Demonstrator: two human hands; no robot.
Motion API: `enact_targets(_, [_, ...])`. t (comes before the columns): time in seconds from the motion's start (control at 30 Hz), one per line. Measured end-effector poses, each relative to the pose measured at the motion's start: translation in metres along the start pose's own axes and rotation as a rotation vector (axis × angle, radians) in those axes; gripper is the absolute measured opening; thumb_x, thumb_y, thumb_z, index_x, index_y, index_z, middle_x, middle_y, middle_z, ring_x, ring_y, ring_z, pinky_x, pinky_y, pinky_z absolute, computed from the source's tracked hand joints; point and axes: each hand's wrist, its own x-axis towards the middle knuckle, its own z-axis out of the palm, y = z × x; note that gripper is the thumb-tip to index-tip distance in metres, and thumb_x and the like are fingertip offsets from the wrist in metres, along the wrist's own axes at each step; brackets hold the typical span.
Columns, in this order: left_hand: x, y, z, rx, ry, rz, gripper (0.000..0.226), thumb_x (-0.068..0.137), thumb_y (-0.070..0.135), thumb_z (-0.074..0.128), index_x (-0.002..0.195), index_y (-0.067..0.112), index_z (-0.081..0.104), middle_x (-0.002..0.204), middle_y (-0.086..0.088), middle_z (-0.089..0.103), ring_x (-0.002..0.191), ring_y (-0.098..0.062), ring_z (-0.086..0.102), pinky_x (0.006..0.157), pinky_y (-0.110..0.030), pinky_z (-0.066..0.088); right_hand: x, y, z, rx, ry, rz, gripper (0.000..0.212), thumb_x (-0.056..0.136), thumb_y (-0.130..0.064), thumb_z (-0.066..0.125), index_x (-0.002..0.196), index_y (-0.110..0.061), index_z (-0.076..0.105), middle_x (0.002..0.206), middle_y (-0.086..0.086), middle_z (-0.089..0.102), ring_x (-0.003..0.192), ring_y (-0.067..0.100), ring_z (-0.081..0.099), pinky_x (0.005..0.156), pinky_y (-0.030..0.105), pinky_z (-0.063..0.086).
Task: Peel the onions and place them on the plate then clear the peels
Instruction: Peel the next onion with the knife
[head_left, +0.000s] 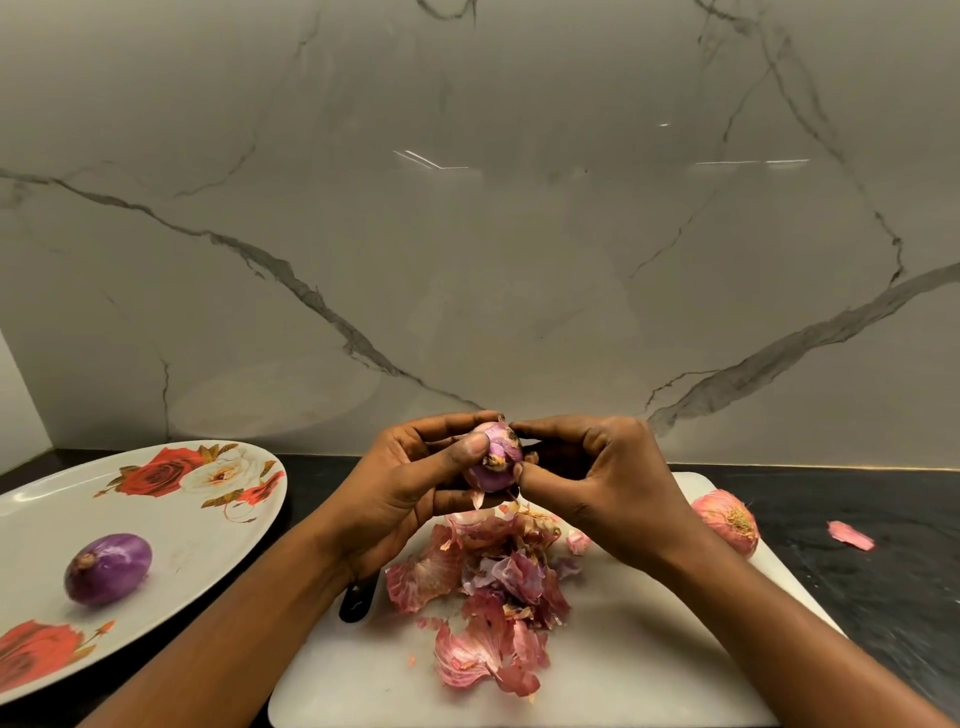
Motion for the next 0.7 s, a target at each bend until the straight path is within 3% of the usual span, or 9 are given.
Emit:
enact_targets(0.2, [-0.0005,-0.0019,0.0004,0.041,-0.014,-0.009,0.045,0.088,0.014,0.069,0.132,0.005,0.068,0.122,-0.021,0.075,0.108,-0.037,0.076,0.077,-0.035,0.067,-0.0022,0.0005,0.0043,-0.092,0.02,-0.038,0.032,0.09,-0.015,0.082,0.122,-0.016,0.079,0.099,-0.011,0.082,0.087,0.007,0.079,0.078,0.031,0.066])
enact_targets(0.33, [-0.001,-0.0027,0.0011,0.029,-0.04,-0.016,0.042,0.088,0.013,0.069,0.13,0.005,0.07,0.124,-0.022,0.074,0.108,-0.041,0.075,0.079,-0.037,0.067,-0.0017,0.0059,0.0055,-0.21,0.121,-0.081,0.024,0.091,-0.008,0.077,0.113,-0.015,0.082,0.091,-0.012,0.08,0.078,0.004,0.077,0.069,0.026,0.064])
enact_targets(0.57, [0.0026,-0.0034,-0.0039,-0.074,-0.077,-0.011,0.048,0.09,0.02,0.074,0.135,0.005,0.067,0.133,-0.026,0.069,0.116,-0.049,0.07,0.088,-0.043,0.065,0.0028,0.0053,0.004,-0.072,0.142,0.001,0.03,0.093,0.002,0.068,0.115,-0.015,0.081,0.097,-0.009,0.081,0.085,0.005,0.078,0.077,0.027,0.065])
enact_targets(0.7, [0.0062,-0.0038,-0.0058,-0.091,-0.037,0.006,0.055,0.085,0.023,0.076,0.136,0.005,0.065,0.134,-0.025,0.069,0.12,-0.049,0.068,0.094,-0.049,0.061,0.0029,0.0045,0.0033,-0.036,0.132,0.018,0.024,0.097,-0.006,0.07,0.116,-0.017,0.08,0.098,-0.008,0.081,0.088,0.007,0.078,0.079,0.028,0.065])
